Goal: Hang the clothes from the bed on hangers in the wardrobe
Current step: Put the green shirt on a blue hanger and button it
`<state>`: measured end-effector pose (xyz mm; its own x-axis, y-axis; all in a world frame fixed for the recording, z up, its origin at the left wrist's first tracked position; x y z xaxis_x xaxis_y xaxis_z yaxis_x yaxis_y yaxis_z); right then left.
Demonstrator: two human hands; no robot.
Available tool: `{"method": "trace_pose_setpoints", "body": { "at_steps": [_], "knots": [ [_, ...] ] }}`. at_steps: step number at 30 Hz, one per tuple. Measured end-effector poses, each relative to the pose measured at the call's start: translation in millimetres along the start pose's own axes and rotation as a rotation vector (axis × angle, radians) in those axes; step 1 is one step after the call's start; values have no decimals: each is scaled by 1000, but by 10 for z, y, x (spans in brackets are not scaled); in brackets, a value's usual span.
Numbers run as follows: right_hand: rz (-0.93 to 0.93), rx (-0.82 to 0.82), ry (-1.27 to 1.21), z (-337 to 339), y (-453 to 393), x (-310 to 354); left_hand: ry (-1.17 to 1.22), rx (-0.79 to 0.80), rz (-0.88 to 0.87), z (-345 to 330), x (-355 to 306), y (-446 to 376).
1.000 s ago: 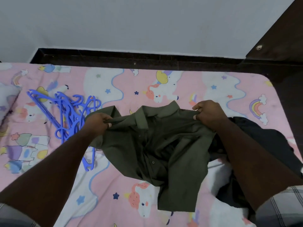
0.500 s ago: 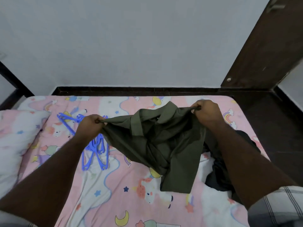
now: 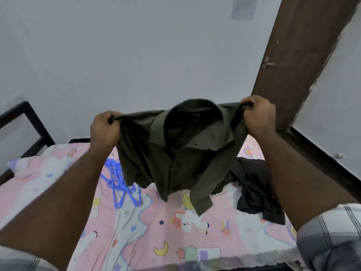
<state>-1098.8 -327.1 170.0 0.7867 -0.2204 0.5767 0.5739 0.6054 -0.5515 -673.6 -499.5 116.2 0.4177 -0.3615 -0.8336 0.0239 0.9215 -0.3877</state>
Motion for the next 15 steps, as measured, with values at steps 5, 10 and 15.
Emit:
{"method": "trace_pose_setpoints", "body": {
  "at_steps": [5, 10, 15],
  "knots": [
    [50, -18, 17, 574, 53, 343, 40, -133, -116, 369, -507, 151],
    [66, 30, 0, 795, 148, 518, 37, -110, -52, 440, -493, 276],
    [13, 113, 33, 560, 210, 334, -102, 45, 75, 212, -73, 324]
  ]
}}
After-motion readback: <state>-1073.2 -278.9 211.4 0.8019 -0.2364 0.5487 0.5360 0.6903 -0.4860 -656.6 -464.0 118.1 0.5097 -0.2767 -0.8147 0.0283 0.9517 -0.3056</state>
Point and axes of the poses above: each hand's wrist, its own y-axis away from the middle knuckle, its own z-axis out of the back of the hand, x = y × z, the point moved 6 cm from there along -y, towards the middle knuckle, and after that the axes turned 2 degrees about x, right-handed, at the moved point
